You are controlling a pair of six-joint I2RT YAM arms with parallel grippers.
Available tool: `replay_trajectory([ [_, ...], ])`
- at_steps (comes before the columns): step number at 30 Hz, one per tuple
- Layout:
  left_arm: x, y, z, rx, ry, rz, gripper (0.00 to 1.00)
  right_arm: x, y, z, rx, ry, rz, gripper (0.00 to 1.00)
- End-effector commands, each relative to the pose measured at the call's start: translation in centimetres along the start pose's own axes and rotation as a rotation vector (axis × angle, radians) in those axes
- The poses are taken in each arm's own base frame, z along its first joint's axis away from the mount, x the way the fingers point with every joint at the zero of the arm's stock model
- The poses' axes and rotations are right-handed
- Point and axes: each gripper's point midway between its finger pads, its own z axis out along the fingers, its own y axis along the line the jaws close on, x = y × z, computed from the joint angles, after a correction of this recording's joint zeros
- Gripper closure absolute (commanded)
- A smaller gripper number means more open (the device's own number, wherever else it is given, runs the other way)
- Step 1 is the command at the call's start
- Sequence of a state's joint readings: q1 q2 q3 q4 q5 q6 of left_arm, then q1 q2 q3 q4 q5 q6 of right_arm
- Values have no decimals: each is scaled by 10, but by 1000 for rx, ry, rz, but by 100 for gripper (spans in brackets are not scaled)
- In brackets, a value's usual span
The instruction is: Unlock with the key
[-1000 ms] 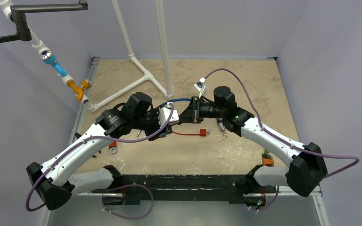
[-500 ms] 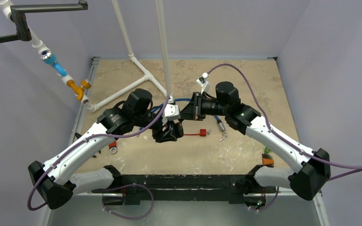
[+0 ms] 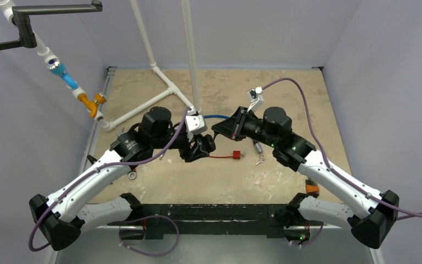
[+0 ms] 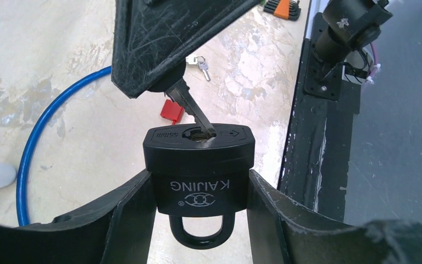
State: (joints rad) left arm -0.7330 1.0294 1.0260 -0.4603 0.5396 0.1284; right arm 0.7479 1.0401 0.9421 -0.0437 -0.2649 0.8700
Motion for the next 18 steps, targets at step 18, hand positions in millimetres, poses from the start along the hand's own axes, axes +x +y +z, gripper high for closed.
replay_trajectory([
  [18,-88,23,-29,-148,-332,-38,100,8,22,1,1,-152,-45,100],
])
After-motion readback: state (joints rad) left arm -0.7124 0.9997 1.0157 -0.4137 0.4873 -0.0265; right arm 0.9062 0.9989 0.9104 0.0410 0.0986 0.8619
